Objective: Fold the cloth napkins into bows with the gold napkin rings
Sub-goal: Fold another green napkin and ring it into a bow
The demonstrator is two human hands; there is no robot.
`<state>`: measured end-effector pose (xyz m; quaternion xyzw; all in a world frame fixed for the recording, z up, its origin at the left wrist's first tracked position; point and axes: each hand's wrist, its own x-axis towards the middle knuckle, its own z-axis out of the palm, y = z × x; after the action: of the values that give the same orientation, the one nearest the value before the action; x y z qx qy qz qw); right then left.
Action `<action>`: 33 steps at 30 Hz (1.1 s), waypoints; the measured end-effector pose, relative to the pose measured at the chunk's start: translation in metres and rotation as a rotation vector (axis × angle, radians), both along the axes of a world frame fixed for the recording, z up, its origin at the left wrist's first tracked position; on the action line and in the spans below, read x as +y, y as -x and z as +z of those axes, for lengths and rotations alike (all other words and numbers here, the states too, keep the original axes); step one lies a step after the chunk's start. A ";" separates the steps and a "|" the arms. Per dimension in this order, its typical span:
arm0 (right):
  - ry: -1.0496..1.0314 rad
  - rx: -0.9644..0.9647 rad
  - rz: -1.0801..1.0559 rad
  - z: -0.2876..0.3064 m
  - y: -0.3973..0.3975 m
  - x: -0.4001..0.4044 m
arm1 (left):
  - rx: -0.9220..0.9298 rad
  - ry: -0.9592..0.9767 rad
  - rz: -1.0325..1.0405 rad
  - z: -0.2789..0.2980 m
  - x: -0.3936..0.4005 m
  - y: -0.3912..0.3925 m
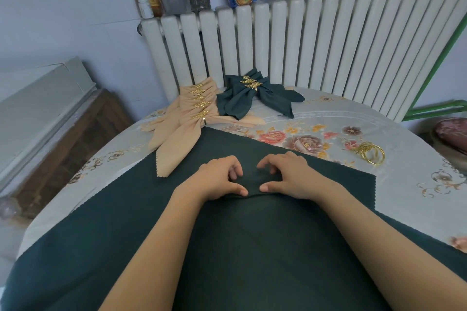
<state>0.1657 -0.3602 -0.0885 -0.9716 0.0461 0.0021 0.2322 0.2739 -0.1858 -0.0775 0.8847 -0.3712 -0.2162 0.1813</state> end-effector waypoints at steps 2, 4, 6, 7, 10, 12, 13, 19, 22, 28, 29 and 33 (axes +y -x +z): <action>0.124 -0.013 -0.045 0.003 0.002 0.007 | -0.027 -0.070 0.090 0.005 -0.001 0.008; 0.244 -0.101 -0.073 0.004 0.006 0.017 | -0.202 -0.122 0.060 0.011 0.001 0.021; 0.315 -0.209 -0.105 0.002 0.015 0.025 | -0.398 -0.073 0.022 0.013 0.004 0.037; 0.337 -0.265 -0.112 0.004 0.023 0.031 | -0.458 -0.017 0.033 0.015 0.012 0.048; 0.303 -0.357 -0.130 0.000 0.037 0.034 | -0.503 0.122 0.097 0.004 0.024 0.065; 0.276 -0.381 -0.116 0.000 0.048 0.036 | -0.514 0.186 0.145 -0.006 0.034 0.077; 0.266 -0.388 -0.108 -0.001 0.052 0.036 | -0.505 0.220 0.170 -0.010 0.037 0.081; 0.151 -0.284 -0.097 -0.009 0.071 0.036 | -0.185 0.361 0.276 -0.017 0.054 0.090; 0.025 -0.242 -0.111 -0.011 0.074 0.032 | -0.069 0.418 0.274 -0.015 0.061 0.088; -0.044 -0.252 -0.196 -0.011 0.070 0.035 | -0.173 0.416 0.325 -0.020 0.056 0.085; -0.023 -0.259 -0.207 -0.012 0.069 0.036 | -0.217 0.393 0.324 -0.020 0.054 0.084; 0.041 -0.210 -0.234 -0.009 0.066 0.037 | -0.298 0.271 0.286 -0.015 0.051 0.081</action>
<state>0.1000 -0.3229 -0.0973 -0.9589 0.1344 -0.1276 0.2147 0.1925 -0.1347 -0.0922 0.9180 -0.2904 -0.0035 0.2702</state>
